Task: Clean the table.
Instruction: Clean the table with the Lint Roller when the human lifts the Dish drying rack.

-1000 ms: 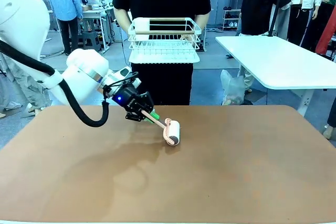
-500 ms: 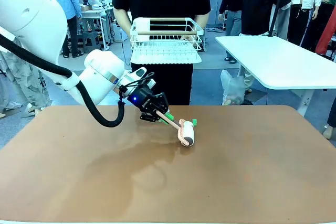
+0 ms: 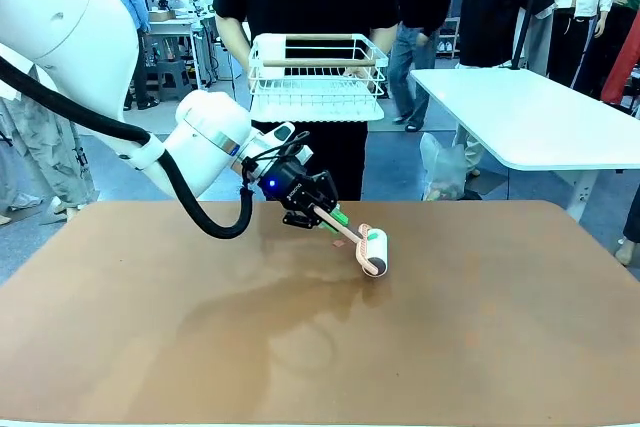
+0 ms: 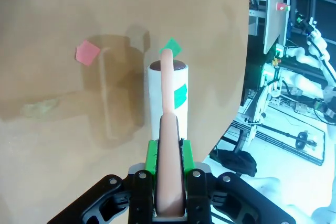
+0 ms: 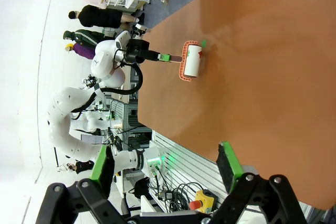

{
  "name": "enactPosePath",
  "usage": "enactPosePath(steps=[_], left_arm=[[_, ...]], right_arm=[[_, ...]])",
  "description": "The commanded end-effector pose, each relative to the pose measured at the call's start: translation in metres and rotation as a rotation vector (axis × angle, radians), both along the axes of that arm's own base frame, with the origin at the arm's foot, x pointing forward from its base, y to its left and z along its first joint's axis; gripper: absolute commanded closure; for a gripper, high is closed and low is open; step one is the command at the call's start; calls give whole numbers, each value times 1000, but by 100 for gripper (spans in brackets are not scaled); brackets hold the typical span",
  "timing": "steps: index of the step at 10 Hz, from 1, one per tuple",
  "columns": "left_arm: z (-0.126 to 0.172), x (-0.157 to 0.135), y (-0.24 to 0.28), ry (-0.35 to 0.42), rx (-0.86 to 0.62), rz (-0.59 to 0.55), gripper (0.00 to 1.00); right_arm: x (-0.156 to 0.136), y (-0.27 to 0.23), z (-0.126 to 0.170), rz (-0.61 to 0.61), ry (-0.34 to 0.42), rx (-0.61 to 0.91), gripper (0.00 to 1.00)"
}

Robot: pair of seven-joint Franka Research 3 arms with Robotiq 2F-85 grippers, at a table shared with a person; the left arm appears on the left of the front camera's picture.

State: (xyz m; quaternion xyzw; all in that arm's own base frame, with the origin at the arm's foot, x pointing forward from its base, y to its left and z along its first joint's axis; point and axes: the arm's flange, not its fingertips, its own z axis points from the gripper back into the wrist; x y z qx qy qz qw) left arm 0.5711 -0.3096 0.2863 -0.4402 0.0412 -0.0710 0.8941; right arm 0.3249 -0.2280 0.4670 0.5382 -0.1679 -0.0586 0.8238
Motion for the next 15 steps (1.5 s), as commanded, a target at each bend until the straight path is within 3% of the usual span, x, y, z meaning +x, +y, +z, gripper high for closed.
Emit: enactPosePath(steps=[1,4,8,10,12,15], left_arm=[[7,1,13,45,-7,0,79],[52,-3,61,4,-77,26,79],[67,-5,181,6,-109,70,79],[65,-18,237,-66,-101,122,79],[56,-12,286,-81,-138,175,79],[41,8,305,-96,-113,189,79]], right_arm=[[-1,-1,4,4,-20,12,0],[-1,-1,4,4,-20,12,0],[-1,-1,4,4,-20,12,0],[-1,-1,4,4,-20,12,0],[-1,-1,4,4,-20,12,0],[-1,-1,4,4,-20,12,0]])
